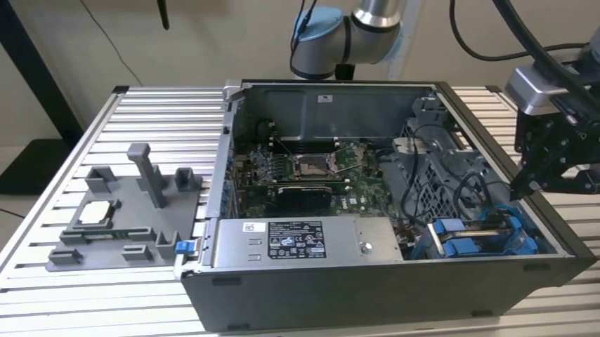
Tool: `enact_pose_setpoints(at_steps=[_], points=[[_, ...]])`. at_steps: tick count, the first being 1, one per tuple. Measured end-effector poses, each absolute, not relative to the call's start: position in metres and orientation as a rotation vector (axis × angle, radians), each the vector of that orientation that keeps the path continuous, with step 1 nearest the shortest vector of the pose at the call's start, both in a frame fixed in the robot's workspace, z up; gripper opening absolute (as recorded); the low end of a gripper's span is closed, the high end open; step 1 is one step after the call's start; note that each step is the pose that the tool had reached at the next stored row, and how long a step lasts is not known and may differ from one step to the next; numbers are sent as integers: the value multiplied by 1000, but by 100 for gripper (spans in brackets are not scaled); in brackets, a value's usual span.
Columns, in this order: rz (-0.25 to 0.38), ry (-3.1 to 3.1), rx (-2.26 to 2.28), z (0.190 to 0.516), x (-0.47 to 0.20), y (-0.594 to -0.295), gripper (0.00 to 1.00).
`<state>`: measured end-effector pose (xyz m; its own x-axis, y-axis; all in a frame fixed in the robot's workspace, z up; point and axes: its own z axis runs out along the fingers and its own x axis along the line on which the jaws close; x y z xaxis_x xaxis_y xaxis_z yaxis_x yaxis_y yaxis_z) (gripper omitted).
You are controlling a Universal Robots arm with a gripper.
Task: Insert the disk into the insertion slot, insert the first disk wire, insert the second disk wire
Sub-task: 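Insert the second disk wire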
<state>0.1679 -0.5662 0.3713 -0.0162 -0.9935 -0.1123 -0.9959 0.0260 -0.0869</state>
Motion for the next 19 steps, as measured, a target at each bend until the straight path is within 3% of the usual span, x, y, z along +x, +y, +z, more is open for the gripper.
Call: enact_pose_setpoints(at_steps=[5, 6, 19], points=[[25, 2141, -2101, 371, 168, -567, 0], [25, 2141, -2101, 371, 168, -567, 100], [26, 2136, -2106, 372, 169, -572, 100]])
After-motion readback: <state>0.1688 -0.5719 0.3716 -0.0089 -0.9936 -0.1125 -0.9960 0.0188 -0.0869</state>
